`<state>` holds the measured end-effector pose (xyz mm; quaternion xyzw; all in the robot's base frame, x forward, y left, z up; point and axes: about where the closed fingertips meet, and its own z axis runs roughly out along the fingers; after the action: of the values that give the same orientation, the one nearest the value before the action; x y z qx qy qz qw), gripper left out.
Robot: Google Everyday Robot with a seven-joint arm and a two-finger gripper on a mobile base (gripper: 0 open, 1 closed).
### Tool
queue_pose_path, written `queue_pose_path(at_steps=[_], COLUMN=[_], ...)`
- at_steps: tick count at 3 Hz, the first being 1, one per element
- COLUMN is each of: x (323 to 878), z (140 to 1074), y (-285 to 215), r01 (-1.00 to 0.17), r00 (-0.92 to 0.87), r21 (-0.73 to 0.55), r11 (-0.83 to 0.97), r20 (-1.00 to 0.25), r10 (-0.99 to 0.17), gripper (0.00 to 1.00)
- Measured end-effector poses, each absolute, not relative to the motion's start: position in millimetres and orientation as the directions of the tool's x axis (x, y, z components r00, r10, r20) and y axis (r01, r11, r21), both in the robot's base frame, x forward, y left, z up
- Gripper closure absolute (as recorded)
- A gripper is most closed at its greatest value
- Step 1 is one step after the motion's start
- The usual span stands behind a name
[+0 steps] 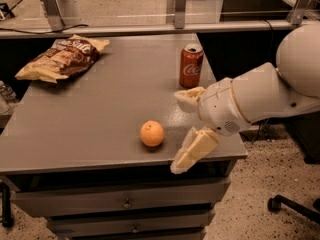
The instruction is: Move orange near brown chip bag
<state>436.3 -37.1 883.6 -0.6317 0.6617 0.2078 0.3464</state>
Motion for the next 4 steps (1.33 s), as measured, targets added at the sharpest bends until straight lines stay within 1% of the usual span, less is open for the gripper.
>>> queue_pose_path(at_steps=[1,3,4], x=[440.0,456.8,466.0], z=[862.2,837.3,831.7], y=[-18.7,-1.8,2.3], r01=[-0.984,-0.986,-0.988], r00=[0.043,0.031,0.004], r21=[-0.146,-0.125,-0.102], r11=[0.104,0.107,0.118], r20=[-0.755,-0.781,-0.776], r10=[-0.654,-0.624,-0.631], gripper=[0.00,0.00,0.18])
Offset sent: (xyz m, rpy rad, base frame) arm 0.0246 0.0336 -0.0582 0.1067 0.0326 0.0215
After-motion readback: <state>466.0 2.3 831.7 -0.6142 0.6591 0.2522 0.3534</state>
